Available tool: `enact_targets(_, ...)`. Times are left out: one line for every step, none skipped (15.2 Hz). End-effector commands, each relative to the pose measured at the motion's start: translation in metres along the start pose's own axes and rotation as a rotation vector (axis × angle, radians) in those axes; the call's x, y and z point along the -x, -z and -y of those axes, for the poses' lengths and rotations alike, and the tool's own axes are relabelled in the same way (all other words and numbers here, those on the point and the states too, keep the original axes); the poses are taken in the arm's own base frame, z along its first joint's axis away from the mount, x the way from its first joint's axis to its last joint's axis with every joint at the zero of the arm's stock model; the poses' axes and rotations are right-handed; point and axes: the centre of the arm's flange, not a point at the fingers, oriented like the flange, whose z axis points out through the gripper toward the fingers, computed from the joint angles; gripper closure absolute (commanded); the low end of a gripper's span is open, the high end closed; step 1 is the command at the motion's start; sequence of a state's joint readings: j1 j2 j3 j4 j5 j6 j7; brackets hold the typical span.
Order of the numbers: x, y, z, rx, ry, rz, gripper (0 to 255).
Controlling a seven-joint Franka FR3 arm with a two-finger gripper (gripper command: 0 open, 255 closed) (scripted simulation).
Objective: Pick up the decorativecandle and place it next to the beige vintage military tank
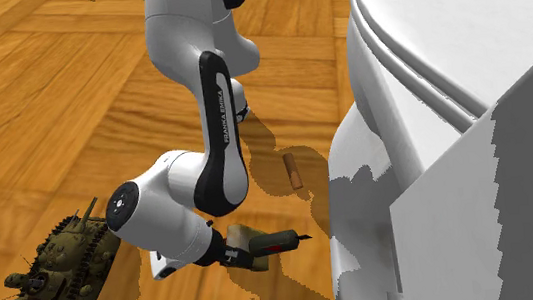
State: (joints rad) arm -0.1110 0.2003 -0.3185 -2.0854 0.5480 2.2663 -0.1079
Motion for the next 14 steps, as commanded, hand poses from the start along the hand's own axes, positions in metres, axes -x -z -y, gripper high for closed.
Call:
enact_targets(-0.0003, -0.0008, 0.0001, 0.000, 0.000, 0.000, 0)
enact_targets(-0.0003, -0.0008, 0.0001, 0.000, 0.000, 0.000, 0)
enact_targets(-0.0003, -0.0008, 0.0001, 0.000, 0.000, 0.000, 0)
enact_targets(-0.0003, -0.0008, 0.0001, 0.000, 0.000, 0.000, 0)
enact_targets(-0.0002, -0.0008, 0.0001, 0.000, 0.000, 0.000, 0)
enact_targets(-0.0002, -0.0008, 0.0001, 0.000, 0.000, 0.000, 255)
enact_targets(-0.0002, -0.0008, 0.0001, 0.000, 0.000, 0.000, 255)
enact_targets(-0.0002, -0.0007, 0.0001, 0.000, 0.000, 0.000, 255)
enact_targets(-0.0001, -0.0008, 0.0002, 0.000, 0.000, 0.000, 255)
enact_targets(-0.0001, -0.0008, 0.0002, 0.000, 0.000, 0.000, 255)
enact_targets(-0.0001, -0.0007, 0.0002, 0.000, 0.000, 0.000, 255)
enact_targets(-0.0002, -0.0008, 0.0001, 0.000, 0.000, 0.000, 255)
enact_targets(-0.0001, -0.0008, 0.0000, 0.000, 0.000, 0.000, 255)
enact_targets(-0.0001, -0.0008, 0.0000, 0.000, 0.000, 0.000, 255)
